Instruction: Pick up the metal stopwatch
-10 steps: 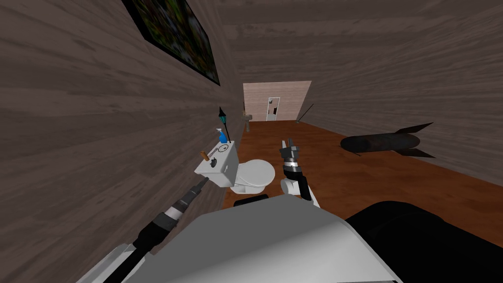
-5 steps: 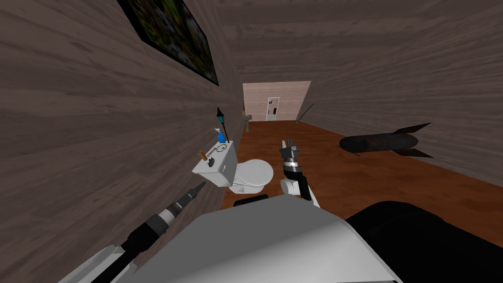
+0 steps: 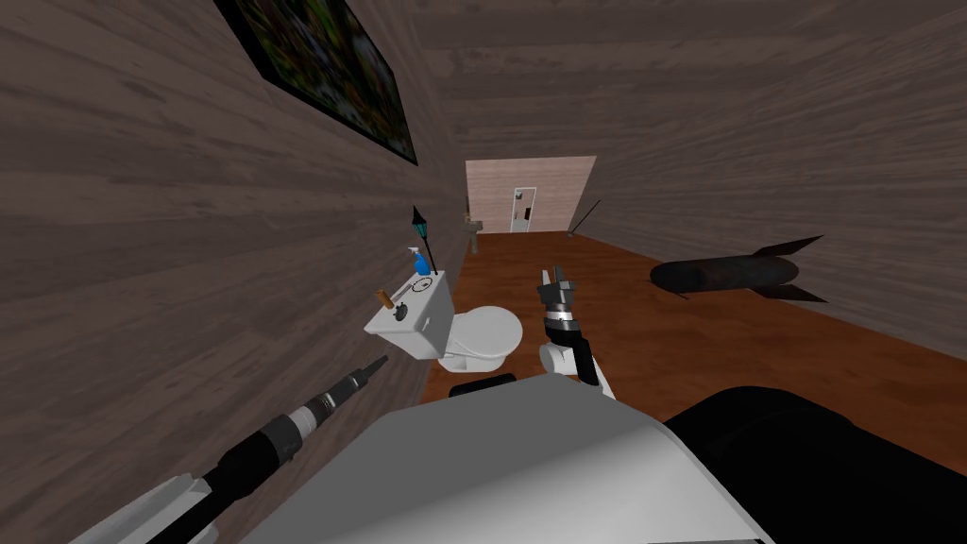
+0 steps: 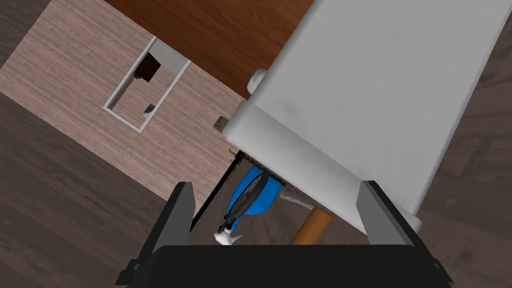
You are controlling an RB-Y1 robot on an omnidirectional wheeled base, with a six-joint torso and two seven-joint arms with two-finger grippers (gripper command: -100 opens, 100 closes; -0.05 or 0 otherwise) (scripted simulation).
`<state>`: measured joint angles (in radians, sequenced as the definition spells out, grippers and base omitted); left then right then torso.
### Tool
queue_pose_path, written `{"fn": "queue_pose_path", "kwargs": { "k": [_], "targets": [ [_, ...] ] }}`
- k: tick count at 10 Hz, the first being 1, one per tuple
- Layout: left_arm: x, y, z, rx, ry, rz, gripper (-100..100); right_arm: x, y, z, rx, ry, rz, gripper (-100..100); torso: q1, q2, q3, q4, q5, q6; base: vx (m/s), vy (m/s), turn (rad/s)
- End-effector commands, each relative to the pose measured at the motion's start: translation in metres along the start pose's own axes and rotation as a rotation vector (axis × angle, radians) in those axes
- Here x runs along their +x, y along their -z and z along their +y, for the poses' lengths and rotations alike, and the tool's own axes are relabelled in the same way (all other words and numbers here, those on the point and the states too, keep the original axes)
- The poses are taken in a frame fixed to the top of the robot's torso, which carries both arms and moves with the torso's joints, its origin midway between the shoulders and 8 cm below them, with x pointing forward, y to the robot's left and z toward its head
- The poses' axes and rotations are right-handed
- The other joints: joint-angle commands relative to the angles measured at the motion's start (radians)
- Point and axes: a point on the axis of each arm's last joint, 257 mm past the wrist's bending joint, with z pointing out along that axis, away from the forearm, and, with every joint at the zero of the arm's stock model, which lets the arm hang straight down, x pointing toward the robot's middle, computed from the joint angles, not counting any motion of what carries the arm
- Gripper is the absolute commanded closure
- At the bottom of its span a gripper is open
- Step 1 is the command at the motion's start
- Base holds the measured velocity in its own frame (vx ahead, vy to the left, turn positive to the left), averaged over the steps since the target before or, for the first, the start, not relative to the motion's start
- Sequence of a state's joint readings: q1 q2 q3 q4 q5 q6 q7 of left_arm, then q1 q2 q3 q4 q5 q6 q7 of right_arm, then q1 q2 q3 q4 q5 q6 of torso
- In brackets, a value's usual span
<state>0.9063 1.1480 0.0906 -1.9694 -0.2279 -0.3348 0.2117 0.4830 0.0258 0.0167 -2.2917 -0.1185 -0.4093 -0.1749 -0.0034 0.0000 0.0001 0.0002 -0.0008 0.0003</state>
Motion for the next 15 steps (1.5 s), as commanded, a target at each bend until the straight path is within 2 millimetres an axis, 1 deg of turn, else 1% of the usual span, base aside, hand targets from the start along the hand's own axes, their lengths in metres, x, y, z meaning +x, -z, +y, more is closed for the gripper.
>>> {"fn": "queue_pose_path", "kwargs": {
  "k": [1,2,3,5,6,7,8,9,10,11,12,13,14,15],
  "targets": [
    [-0.004,0.006,0.020,-0.049,-0.021,0.028,-100,0.000,0.000,0.000,0.000,0.000,0.000,0,0.000,0.000,0.000,0.000,0.000,0.000,-0.011,-0.061,-0.020],
    [-0.005,0.005,0.019,-0.047,-0.047,0.050,-100,0.000,0.000,0.000,0.000,0.000,0.000,0,0.000,0.000,0.000,0.000,0.000,0.000,-0.009,-0.049,-0.006],
    [-0.010,0.011,0.035,-0.089,-0.055,0.062,-100,0.000,0.000,0.000,0.000,0.000,0.000,0,0.000,0.000,0.000,0.000,0.000,0.000,-0.006,-0.057,-0.022],
    [-0.012,0.010,0.034,-0.087,-0.081,0.083,-100,0.000,0.000,0.000,0.000,0.000,0.000,0,0.000,0.000,0.000,0.000,0.000,0.000,0.000,-0.034,-0.002],
    [-0.018,0.015,0.048,-0.127,-0.098,0.099,-100,0.000,0.000,0.000,0.000,0.000,0.000,0,0.002,-0.001,0.000,0.000,0.000,0.000,-0.001,-0.034,-0.024],
    [-0.020,0.014,0.047,-0.125,-0.115,0.114,-100,0.000,0.000,0.000,0.000,0.000,0.000,0,0.001,-0.001,0.000,0.000,0.000,0.000,-0.001,-0.038,-0.014],
    [-0.028,0.019,0.061,-0.164,-0.125,0.121,-100,0.000,0.000,0.000,0.000,0.000,0.000,0,0.001,-0.001,0.000,0.000,0.000,0.000,0.005,-0.057,-0.030],
    [-0.030,0.017,0.060,-0.162,-0.150,0.141,-100,0.000,0.000,0.000,0.000,0.000,0.000,0,0.000,-0.001,-0.001,0.000,0.000,0.000,0.001,-0.053,-0.009],
    [-0.039,0.021,0.072,-0.199,-0.163,0.147,-100,0.000,0.000,0.000,0.000,0.000,0.000,0,0.000,-0.001,-0.001,0.000,0.000,0.000,0.000,-0.060,-0.030],
    [-0.042,0.019,0.071,-0.197,-0.185,0.164,-100,0.000,0.000,0.000,0.000,0.000,0.000,0,0.000,-0.001,-0.001,0.000,0.000,0.000,0.003,-0.048,-0.011],
    [-0.052,0.023,0.083,-0.232,-0.196,0.167,-100,0.000,0.000,0.000,0.000,0.000,0.000,0,0.000,-0.001,-0.001,0.000,0.000,0.000,0.008,-0.052,-0.027],
    [-0.055,0.021,0.081,-0.229,-0.220,0.185,-100,0.000,0.000,0.000,0.000,0.000,0.000,0,0.000,-0.001,-0.001,0.000,0.000,0.000,0.003,-0.048,-0.017],
    [-0.066,0.024,0.091,-0.262,-0.234,0.187,-100,0.000,0.000,0.000,0.000,0.000,0.000,0,0.000,-0.001,-0.001,0.000,0.000,0.000,0.002,-0.061,-0.038],
    [-0.068,0.021,0.089,-0.260,-0.255,0.202,-100,0.000,0.000,0.000,0.000,0.000,0.000,0,0.000,-0.001,-0.001,0.000,0.000,0.000,0.011,-0.048,-0.011]
  ]
}}
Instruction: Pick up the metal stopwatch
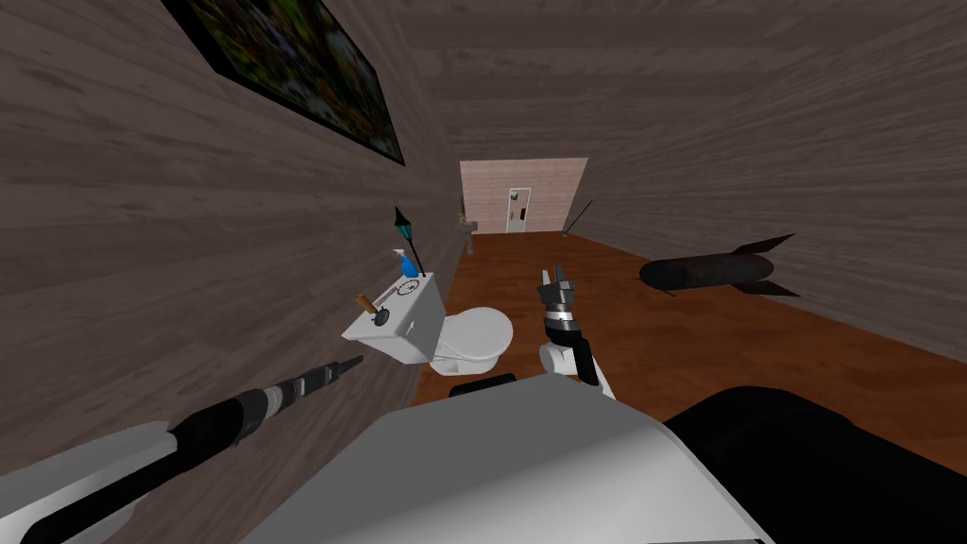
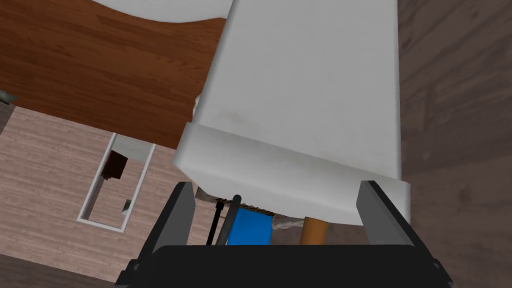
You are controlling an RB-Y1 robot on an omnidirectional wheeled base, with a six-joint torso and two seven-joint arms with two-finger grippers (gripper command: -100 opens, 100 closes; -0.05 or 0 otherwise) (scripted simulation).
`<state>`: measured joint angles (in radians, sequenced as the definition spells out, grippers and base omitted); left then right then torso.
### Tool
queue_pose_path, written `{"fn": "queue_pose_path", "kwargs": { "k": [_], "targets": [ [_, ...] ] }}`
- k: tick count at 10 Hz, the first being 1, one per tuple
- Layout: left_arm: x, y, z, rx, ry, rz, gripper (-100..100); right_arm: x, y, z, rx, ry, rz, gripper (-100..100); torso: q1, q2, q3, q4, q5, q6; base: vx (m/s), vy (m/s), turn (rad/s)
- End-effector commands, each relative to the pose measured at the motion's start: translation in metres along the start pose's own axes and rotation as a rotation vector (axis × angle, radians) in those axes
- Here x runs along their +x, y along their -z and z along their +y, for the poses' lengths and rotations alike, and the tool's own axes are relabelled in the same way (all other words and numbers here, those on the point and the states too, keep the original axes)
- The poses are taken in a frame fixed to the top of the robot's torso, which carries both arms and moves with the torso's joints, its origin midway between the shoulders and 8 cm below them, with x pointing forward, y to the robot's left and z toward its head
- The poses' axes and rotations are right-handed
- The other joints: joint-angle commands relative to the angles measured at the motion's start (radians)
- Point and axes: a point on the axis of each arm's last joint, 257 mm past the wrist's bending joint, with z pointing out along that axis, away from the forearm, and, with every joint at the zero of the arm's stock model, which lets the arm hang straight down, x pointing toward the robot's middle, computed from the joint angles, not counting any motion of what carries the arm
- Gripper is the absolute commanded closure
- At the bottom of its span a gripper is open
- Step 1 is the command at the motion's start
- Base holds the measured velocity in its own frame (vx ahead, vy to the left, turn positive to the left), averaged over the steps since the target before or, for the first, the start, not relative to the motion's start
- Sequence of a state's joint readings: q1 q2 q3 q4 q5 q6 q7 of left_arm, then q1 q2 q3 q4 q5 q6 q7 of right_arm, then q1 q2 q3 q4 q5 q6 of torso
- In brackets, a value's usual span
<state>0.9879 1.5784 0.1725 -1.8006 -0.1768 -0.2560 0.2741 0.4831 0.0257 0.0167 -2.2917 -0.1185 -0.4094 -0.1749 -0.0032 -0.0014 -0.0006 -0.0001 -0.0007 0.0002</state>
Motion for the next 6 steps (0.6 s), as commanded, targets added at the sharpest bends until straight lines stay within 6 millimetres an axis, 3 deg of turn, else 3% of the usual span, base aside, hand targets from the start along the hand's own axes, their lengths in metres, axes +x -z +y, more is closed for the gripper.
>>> {"fn": "queue_pose_path", "kwargs": {
  "k": [1,6],
  "targets": [
    [-0.013,0.001,0.012,-0.036,-0.021,0.007,-100,0.000,0.000,0.000,0.000,0.000,0.000,0,0.000,0.000,0.000,0.000,0.000,0.000,0.014,-0.053,-0.029],
    [-0.043,-0.002,0.025,-0.085,-0.108,0.039,-100,0.000,0.000,0.000,0.000,0.000,0.000,0,0.000,0.000,0.000,0.000,0.000,0.000,0.009,-0.044,-0.021]
  ]
}}
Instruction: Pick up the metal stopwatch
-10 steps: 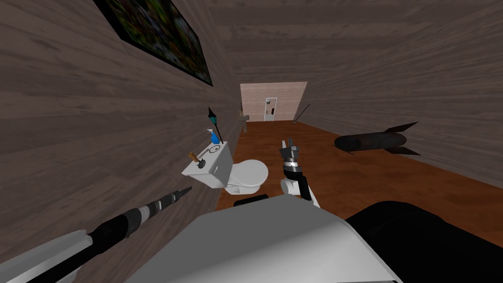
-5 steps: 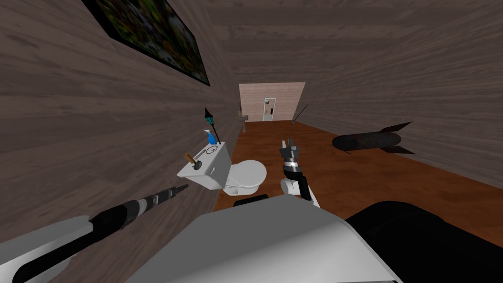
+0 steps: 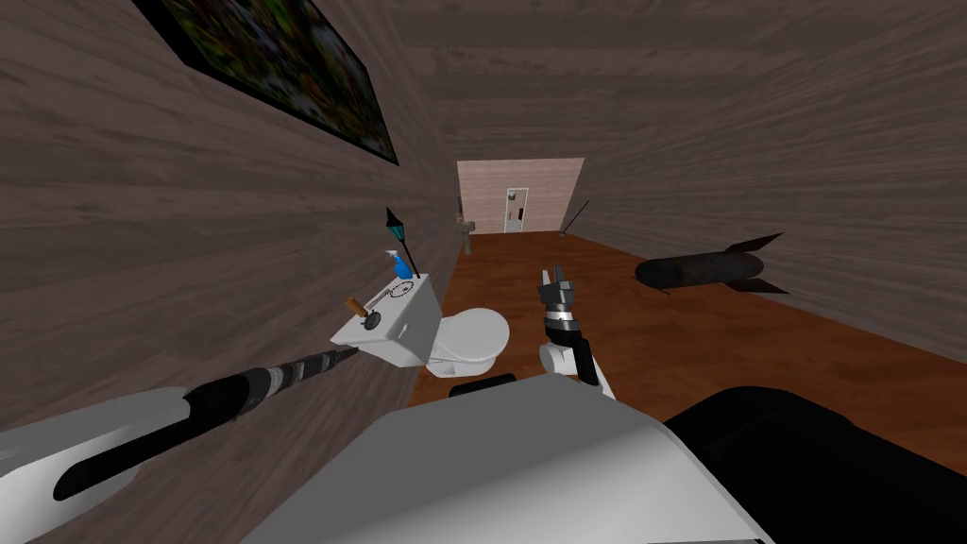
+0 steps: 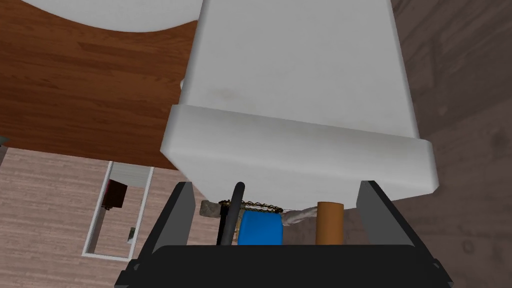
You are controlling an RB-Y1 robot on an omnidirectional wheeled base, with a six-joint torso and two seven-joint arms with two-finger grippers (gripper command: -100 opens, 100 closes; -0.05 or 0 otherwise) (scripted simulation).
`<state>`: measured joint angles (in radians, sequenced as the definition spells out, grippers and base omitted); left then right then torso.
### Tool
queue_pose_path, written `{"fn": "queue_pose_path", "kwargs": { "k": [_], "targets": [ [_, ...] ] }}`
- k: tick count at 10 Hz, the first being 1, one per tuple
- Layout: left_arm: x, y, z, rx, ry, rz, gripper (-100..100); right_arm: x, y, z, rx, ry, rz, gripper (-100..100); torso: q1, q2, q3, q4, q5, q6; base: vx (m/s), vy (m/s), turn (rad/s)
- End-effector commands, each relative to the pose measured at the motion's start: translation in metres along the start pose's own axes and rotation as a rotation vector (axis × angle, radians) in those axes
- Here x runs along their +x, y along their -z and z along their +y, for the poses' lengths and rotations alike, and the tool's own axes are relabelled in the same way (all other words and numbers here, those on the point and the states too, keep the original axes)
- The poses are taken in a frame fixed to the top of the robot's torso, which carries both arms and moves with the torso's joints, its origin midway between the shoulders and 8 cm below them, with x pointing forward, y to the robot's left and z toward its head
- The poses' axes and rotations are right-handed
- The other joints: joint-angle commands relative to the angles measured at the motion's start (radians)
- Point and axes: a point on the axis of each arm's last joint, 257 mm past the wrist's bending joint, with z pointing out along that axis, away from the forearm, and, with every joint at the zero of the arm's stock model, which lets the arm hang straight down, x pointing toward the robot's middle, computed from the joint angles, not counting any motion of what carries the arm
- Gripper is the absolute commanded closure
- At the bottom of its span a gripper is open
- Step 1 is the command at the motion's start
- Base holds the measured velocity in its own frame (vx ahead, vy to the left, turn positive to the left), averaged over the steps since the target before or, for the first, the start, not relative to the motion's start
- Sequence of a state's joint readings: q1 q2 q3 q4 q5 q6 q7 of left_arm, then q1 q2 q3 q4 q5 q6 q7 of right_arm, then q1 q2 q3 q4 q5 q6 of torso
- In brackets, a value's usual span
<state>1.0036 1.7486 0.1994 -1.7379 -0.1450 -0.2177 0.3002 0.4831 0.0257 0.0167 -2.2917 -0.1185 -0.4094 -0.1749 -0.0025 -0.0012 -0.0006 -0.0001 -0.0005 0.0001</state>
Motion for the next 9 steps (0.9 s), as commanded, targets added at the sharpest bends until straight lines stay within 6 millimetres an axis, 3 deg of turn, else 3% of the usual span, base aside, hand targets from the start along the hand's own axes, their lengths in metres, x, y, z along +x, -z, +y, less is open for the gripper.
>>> {"fn": "queue_pose_path", "kwargs": {
  "k": [1,4,9],
  "targets": [
    [-0.014,0.000,0.009,-0.027,-0.026,0.005,-100,0.000,0.000,0.000,0.000,0.000,0.000,0,0.000,0.000,0.000,0.000,0.000,0.000,0.020,-0.047,-0.027],
    [-0.029,-0.003,0.013,-0.046,-0.066,0.014,-100,0.000,0.000,0.000,0.000,0.000,0.000,0,-0.001,0.000,0.000,0.000,0.000,0.000,0.007,-0.044,-0.020],
    [-0.072,-0.010,0.022,-0.103,-0.155,0.023,-100,0.000,0.000,0.000,0.000,0.000,0.000,0,0.000,0.000,0.000,0.000,0.000,0.000,0.013,-0.045,-0.022]
  ]
}}
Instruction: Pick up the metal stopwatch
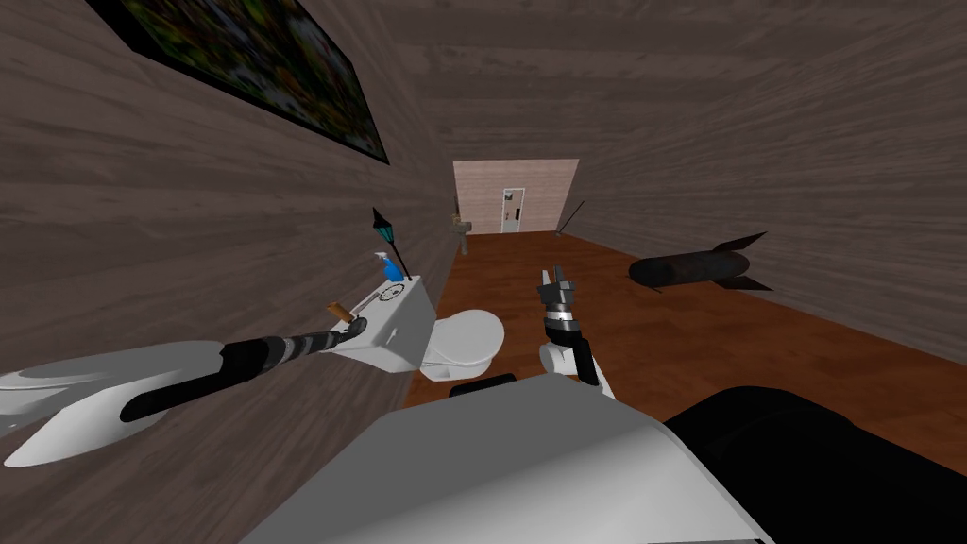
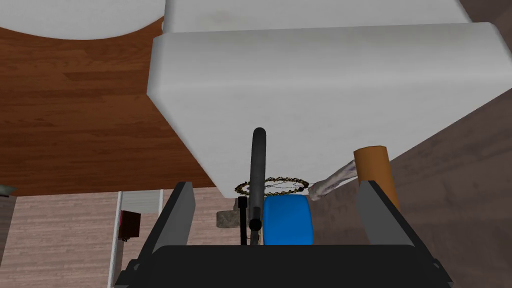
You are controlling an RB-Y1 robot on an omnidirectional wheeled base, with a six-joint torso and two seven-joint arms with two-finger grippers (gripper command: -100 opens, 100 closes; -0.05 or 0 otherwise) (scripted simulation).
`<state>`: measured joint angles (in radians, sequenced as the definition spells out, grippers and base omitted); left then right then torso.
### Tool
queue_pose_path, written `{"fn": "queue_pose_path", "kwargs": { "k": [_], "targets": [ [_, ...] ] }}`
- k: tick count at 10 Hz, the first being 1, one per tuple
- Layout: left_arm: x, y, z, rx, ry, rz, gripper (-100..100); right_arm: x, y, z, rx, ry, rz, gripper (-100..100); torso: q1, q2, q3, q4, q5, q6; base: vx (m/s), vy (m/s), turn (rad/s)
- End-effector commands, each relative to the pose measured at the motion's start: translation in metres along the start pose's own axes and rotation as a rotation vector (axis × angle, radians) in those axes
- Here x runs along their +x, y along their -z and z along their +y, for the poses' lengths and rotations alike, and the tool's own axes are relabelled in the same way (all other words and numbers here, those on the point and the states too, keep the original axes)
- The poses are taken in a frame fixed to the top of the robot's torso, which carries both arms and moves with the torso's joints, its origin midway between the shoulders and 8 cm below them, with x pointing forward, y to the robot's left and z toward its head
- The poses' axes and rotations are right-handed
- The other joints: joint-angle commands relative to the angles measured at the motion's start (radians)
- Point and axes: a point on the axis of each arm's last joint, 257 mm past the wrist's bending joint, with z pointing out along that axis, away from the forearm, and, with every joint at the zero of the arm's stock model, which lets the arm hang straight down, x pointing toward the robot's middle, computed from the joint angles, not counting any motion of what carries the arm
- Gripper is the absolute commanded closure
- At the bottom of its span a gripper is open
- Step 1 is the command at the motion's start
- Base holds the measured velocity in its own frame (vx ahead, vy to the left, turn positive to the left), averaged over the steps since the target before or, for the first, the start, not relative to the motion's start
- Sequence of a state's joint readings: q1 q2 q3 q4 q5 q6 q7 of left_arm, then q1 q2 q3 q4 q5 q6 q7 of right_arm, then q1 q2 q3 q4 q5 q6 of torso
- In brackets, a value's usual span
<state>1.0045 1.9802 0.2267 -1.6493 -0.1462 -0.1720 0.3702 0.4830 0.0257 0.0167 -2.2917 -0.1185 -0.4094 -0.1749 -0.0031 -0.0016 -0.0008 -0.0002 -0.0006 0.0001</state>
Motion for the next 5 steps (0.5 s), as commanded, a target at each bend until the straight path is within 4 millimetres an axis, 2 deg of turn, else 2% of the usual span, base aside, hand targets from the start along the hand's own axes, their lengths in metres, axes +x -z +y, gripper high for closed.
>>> {"fn": "queue_pose_path", "kwargs": {
  "k": [1,2,5],
  "targets": [
    [-0.005,-0.002,0.003,-0.007,-0.002,0.002,-100,0.000,0.000,0.000,0.000,0.000,0.000,0,0.000,0.000,0.000,0.000,0.000,0.000,0.005,-0.032,-0.011],
    [-0.005,-0.002,0.003,-0.007,-0.002,0.002,-100,0.000,0.000,0.000,0.000,0.000,0.000,0,0.001,0.001,0.000,0.000,0.000,0.000,0.000,-0.011,0.004],
    [-0.023,-0.006,0.005,-0.027,-0.044,0.004,-100,0.000,0.000,0.000,0.000,0.000,0.000,0,0.002,0.001,0.001,0.000,0.001,0.000,0.004,-0.025,-0.015]
  ]
}}
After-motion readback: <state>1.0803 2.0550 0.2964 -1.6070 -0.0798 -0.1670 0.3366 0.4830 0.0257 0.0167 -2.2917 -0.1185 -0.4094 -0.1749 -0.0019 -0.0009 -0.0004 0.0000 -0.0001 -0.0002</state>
